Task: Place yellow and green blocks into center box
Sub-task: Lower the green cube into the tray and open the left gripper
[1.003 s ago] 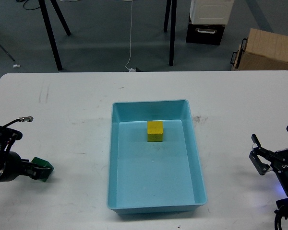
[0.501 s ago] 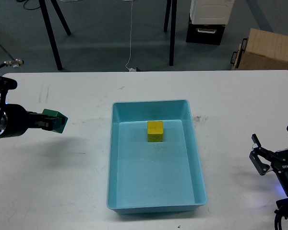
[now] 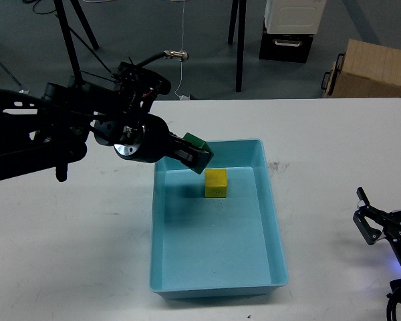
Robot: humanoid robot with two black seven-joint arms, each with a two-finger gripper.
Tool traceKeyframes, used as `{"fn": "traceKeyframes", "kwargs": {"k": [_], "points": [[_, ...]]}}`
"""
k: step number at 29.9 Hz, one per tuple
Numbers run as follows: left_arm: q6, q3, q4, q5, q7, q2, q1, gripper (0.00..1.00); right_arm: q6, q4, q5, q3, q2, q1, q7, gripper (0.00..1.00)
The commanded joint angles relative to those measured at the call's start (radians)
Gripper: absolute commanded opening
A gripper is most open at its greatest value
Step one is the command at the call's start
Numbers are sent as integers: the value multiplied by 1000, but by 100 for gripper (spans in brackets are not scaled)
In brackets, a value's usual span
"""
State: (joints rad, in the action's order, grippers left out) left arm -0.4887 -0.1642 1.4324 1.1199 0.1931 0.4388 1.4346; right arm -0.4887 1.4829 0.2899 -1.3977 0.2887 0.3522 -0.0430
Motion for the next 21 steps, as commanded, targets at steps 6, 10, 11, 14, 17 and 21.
{"fn": "traceKeyframes", "kwargs": {"k": [6, 10, 11, 14, 17, 21], "points": [[0, -86, -15, -3, -20, -35, -92, 65, 0, -55, -2, 0, 0, -4, 0, 100], [0, -58, -12, -12, -57, -28, -99, 84, 0, -73, -2, 0, 0, -12, 2, 100], [0, -43, -13, -15, -57, -25, -99, 85, 0, -73, -2, 2, 0, -12, 2, 100], [0, -11, -14, -23, -60, -20, -95, 86, 0, -72, -2, 6, 0, -13, 2, 100], [0, 35, -21, -31, -66, -15, -92, 86, 0, -70, -2, 11, 0, -16, 2, 100], [0, 51, -23, -41, -77, 6, -89, 86, 0, -66, -2, 5, -2, -22, 0, 100]]}}
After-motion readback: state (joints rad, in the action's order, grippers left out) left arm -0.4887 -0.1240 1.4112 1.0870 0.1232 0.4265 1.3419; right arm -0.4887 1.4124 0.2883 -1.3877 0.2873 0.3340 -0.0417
